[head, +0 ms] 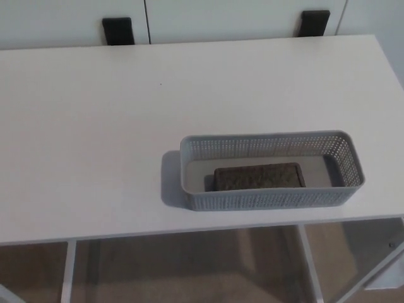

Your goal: The robot walks towards a desk on which an eraser is kept on the left hand side and a container is kept on the right hand side. The robot picks up the eraser using its left hand and places it in the container.

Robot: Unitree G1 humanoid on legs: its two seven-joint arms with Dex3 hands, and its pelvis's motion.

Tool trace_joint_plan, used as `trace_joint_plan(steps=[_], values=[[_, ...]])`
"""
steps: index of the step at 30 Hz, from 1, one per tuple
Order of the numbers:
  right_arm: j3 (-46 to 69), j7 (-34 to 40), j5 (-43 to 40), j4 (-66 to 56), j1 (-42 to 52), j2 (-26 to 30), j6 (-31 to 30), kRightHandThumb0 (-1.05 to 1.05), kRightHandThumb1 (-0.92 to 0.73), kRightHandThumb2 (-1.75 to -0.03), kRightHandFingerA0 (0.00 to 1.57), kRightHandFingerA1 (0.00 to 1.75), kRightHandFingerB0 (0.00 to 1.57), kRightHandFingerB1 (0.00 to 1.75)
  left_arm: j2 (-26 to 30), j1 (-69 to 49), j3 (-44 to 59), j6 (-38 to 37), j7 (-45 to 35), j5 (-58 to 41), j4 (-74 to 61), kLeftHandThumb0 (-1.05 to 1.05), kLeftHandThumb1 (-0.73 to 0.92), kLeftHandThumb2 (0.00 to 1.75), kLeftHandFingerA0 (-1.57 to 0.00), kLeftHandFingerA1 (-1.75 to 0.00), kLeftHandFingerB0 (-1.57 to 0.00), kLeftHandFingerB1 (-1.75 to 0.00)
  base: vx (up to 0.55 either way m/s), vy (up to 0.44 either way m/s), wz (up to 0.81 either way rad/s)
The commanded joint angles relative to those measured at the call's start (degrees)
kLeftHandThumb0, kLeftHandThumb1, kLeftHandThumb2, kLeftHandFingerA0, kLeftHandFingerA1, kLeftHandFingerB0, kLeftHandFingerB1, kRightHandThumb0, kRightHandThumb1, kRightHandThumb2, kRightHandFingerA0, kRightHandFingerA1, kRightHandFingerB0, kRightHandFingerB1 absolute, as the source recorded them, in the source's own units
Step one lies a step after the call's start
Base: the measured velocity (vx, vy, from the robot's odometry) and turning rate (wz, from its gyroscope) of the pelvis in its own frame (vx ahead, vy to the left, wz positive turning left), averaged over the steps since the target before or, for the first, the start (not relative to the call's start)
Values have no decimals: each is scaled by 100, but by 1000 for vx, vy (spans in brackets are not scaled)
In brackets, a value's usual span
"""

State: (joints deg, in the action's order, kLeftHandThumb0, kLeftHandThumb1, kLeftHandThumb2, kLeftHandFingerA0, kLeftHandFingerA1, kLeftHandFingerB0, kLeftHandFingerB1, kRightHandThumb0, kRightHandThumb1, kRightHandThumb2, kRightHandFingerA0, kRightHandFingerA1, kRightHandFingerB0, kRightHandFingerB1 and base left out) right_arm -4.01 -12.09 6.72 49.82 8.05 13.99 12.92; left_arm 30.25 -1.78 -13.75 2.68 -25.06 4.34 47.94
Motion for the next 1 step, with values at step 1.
trace_joint_plan(steps=[1], values=[[126, 347, 74, 27, -82, 174, -106, -31, -63, -58, 56, 59, 44, 46, -141, 415, 235, -1032, 1214, 338, 1174, -80, 58, 58, -20, -66, -16, -57, 0, 0, 0]])
